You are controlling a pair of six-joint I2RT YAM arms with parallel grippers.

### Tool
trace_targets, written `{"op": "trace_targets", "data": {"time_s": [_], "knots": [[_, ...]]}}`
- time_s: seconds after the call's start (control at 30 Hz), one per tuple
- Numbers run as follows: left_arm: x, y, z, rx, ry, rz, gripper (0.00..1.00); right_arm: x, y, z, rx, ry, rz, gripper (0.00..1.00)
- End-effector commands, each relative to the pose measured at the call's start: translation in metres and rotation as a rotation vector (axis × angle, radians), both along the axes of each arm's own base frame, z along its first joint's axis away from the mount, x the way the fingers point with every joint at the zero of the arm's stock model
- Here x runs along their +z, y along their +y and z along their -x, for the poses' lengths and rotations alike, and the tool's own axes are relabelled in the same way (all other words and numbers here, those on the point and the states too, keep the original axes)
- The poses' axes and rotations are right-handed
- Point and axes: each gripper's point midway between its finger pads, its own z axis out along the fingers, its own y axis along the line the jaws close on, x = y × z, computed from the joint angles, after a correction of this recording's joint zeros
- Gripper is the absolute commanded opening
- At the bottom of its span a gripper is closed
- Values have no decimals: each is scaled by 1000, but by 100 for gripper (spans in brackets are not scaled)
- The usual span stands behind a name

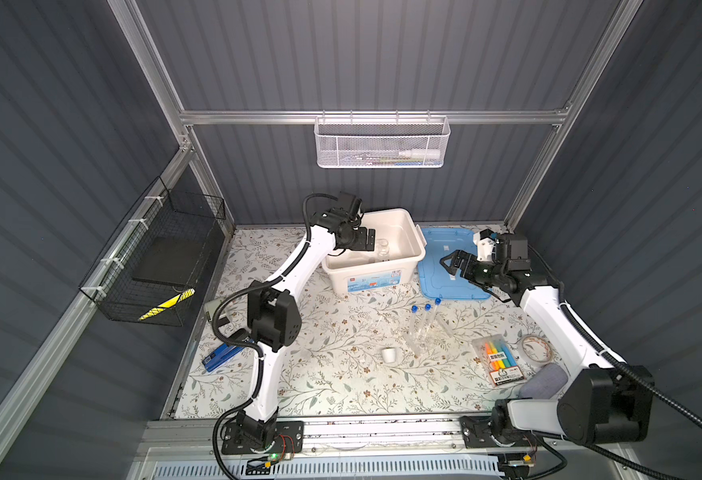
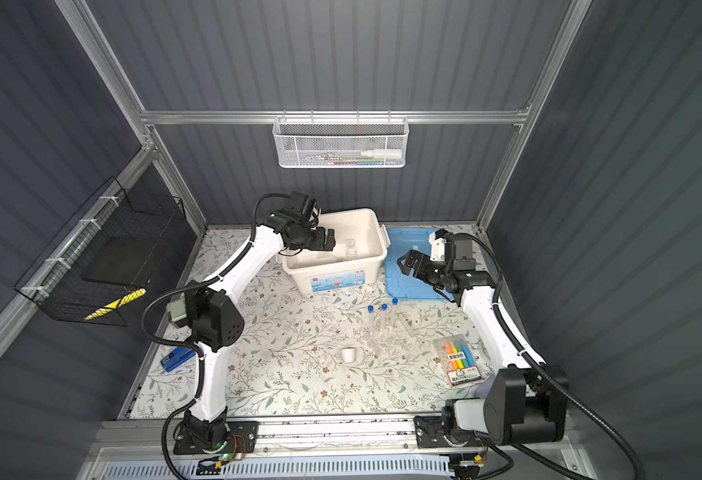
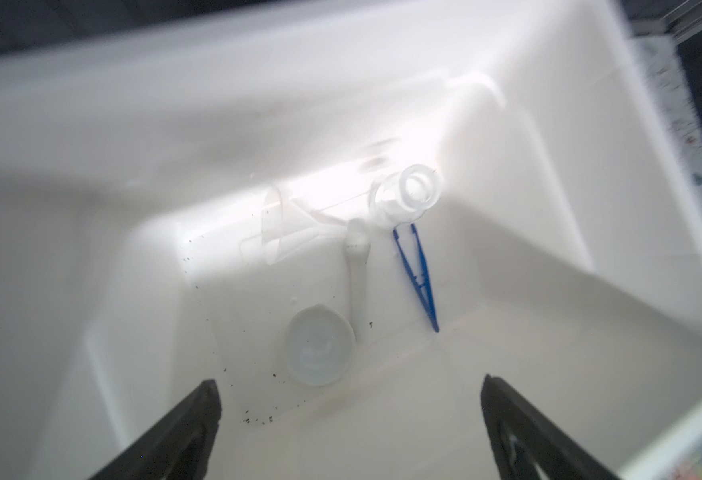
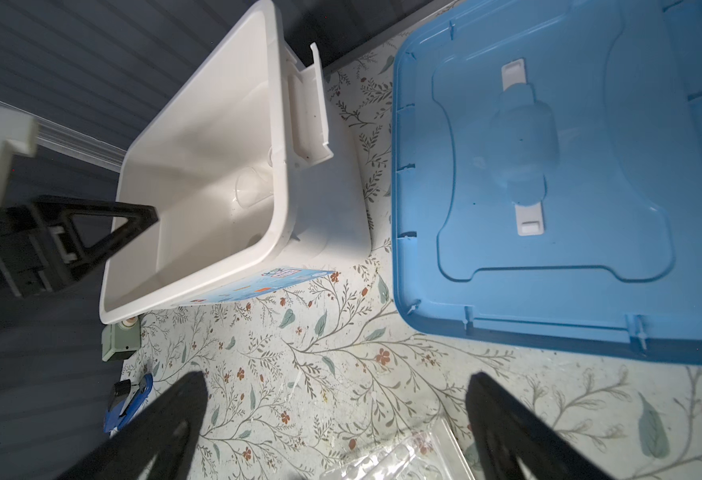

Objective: Organize the chemistry lab equipment
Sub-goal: 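Lower the white dish into the box and open the left gripper, then move the left gripper to the white cup while the right nears the tubes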

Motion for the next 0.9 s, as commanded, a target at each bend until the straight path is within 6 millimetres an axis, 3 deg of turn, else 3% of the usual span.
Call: {"op": "trace_targets", "data": {"time_s": [0.0,0.23,0.37,0.53,0.67,0.87], "knots": [[30,-6,18,-40,-77,-2,100,-3,-2,10,9,18,16,99],[54,-11,78,-60,-136,-50,100,-1,-3,19,19,19,30,99],[55,-18,119,-81,-125,31,99,-2,-3,28,33,24,42,99],[21,-29,180,-200,-35,62,97,-5,-4,39,45,33,58,99],[-22,-43,230,-363,62,73,93,-8,-5,50,46,37,67,99],[-63,-58,264,-568,148,106,88,-13,-9,65,21,41,71,99]]}}
